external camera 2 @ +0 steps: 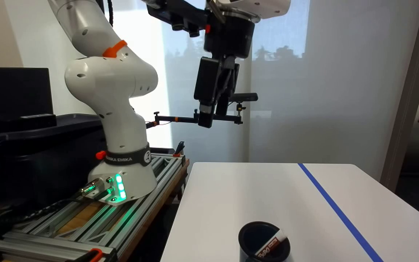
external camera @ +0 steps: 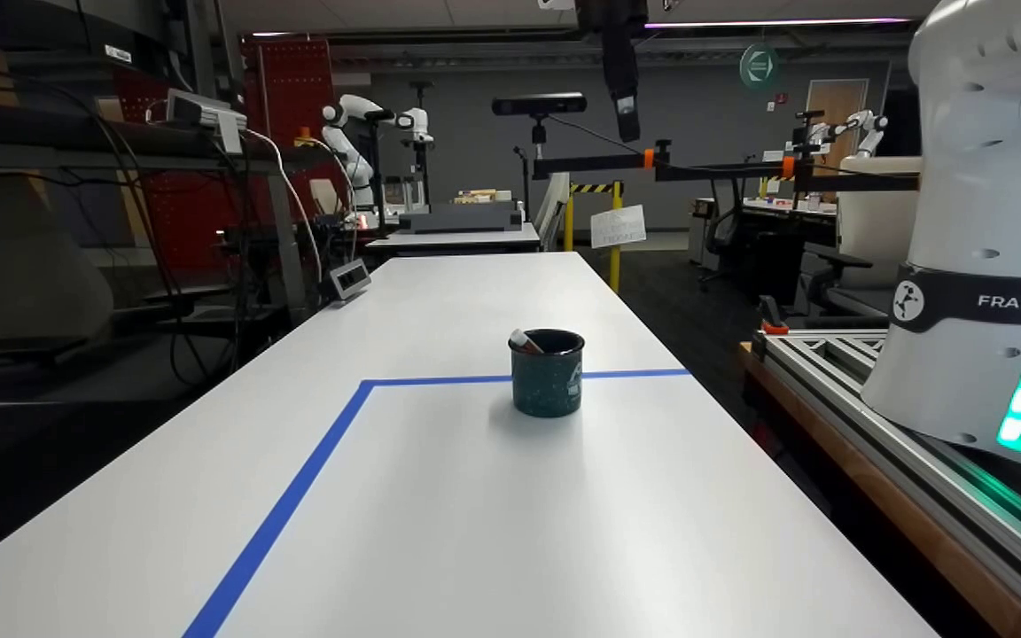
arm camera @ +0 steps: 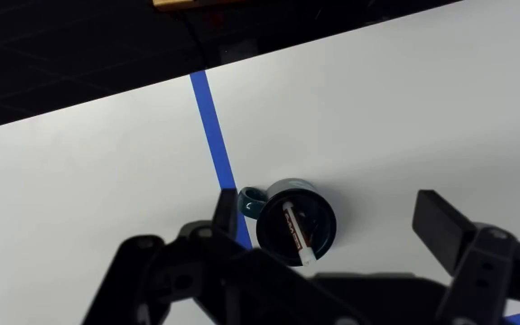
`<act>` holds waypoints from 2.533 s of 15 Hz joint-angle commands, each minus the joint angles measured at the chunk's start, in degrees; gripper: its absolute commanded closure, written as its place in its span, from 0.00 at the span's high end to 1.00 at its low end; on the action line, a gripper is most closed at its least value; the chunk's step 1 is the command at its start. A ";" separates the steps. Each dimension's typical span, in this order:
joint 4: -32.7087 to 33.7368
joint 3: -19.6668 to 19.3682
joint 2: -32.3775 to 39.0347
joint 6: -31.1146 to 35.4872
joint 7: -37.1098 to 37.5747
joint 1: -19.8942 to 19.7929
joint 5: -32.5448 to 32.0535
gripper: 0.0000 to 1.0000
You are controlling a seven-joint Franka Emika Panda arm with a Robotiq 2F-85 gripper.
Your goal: Remove the marker from the cup and put it on the table
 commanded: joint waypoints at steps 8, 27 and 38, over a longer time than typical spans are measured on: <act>-0.07 -0.59 4.49 6.59 -2.56 1.42 -0.55 1.00; -8.04 -1.92 17.53 39.29 -15.50 2.98 -0.61 1.00; -8.51 -3.54 25.67 47.65 -29.01 6.02 8.46 1.00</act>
